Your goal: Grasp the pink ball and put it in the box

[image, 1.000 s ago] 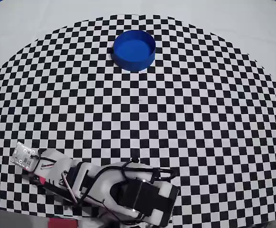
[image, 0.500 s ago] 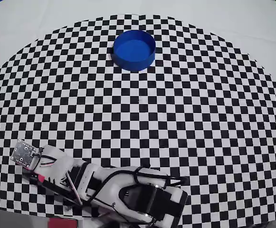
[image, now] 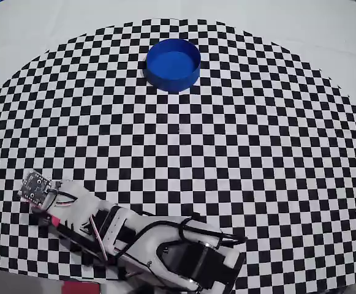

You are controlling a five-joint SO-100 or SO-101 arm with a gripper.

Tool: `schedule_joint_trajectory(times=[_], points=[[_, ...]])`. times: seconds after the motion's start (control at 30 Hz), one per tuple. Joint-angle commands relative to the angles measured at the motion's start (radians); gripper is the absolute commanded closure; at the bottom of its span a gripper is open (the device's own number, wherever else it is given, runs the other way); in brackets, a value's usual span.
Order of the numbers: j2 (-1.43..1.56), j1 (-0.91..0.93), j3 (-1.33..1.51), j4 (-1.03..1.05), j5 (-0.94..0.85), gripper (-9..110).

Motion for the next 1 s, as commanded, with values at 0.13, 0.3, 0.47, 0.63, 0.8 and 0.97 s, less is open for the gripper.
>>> schedule_joint_trajectory(times=[0.13, 0.3, 0.47, 0.63, 0.8, 0.97], points=[[0.061, 0.077, -0.02, -0.029, -0.006, 101], [0.072, 0.15, -0.028, -0.029, -0.008, 101], [0.072, 0.221, -0.035, -0.031, -0.009, 101], [0.072, 0.287, -0.037, -0.031, -0.012, 101], [0.072, 0.347, -0.037, -0.031, -0.023, 101], [0.072, 0.383, -0.038, -0.025, -0.028, 101]])
